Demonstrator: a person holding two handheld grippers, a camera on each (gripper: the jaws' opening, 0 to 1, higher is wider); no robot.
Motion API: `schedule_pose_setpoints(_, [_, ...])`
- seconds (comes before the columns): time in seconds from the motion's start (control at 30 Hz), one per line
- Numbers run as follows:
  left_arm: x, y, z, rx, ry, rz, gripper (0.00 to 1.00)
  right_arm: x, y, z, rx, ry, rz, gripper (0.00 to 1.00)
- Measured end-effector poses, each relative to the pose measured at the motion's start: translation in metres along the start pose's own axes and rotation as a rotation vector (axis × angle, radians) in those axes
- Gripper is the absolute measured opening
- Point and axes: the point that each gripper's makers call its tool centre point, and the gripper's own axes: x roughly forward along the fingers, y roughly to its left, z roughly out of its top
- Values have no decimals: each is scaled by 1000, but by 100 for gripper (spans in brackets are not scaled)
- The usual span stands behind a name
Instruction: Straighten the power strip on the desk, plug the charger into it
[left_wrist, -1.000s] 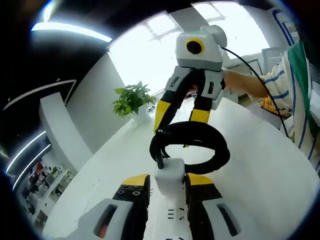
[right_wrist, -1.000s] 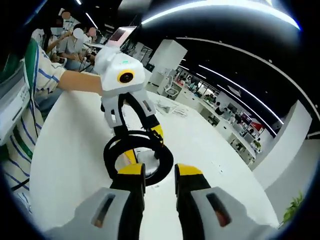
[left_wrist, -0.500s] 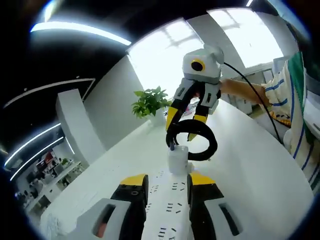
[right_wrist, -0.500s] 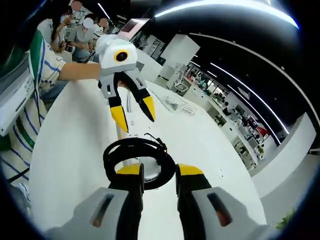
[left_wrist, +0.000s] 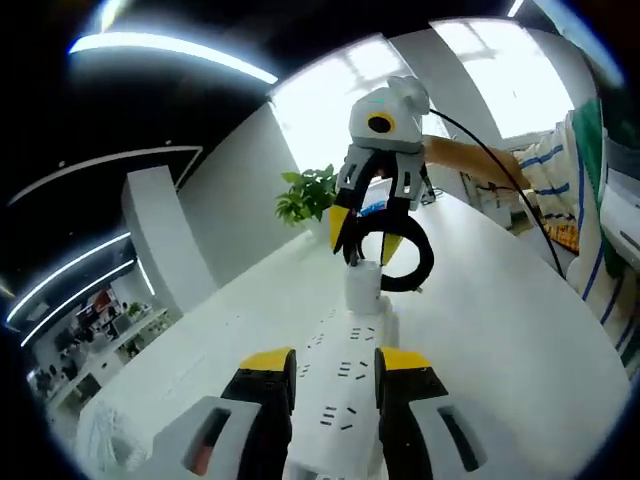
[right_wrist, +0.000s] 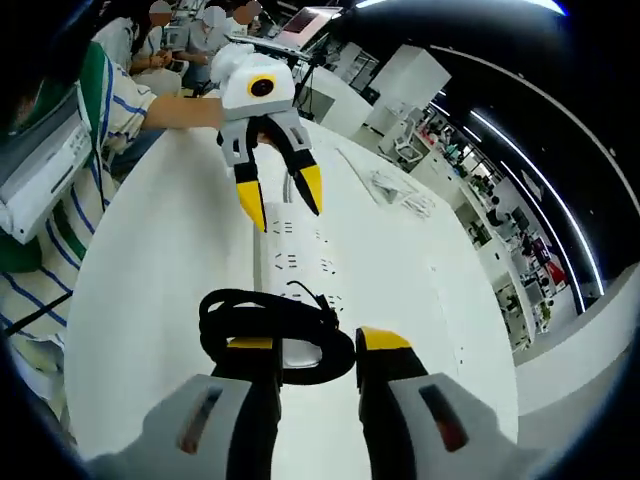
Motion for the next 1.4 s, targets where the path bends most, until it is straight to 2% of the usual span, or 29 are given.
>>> schedule_pose_setpoints(0.07, [-1, -2, 0, 1, -2, -4, 31, 3, 3, -1, -25, 28, 32, 27])
schedule_pose_setpoints(0.17, [1, -3, 2, -40, -28, -1, 31, 5, 5, -5, -52, 71, 65, 27])
schedule_pose_setpoints(0.37, [4, -3, -5, -57, -8, 9, 31, 11, 6, -6, -48, 104, 122, 27])
schedule_pose_setpoints(0.6, [3, 2, -7, -50, -2, 23, 35, 16, 11, -9, -90, 150, 161, 26])
schedule_pose_setpoints(0.73, [0, 4, -7, -39, -5, 29, 35, 17, 15, -9, -69, 171, 202, 23])
schedule_pose_setpoints(0.97, [-6, 8, -8, -55, -25, 14, 34, 20, 17, -11, -71, 225, 240, 23])
schedule_pose_setpoints(1.1, [-9, 9, -12, -58, -16, 20, 34, 25, 19, -12, -57, 227, 255, 24])
schedule_pose_setpoints(1.4, [-8, -1, -14, -37, 0, 5, 34, 28, 20, -13, -57, 279, 287, 23])
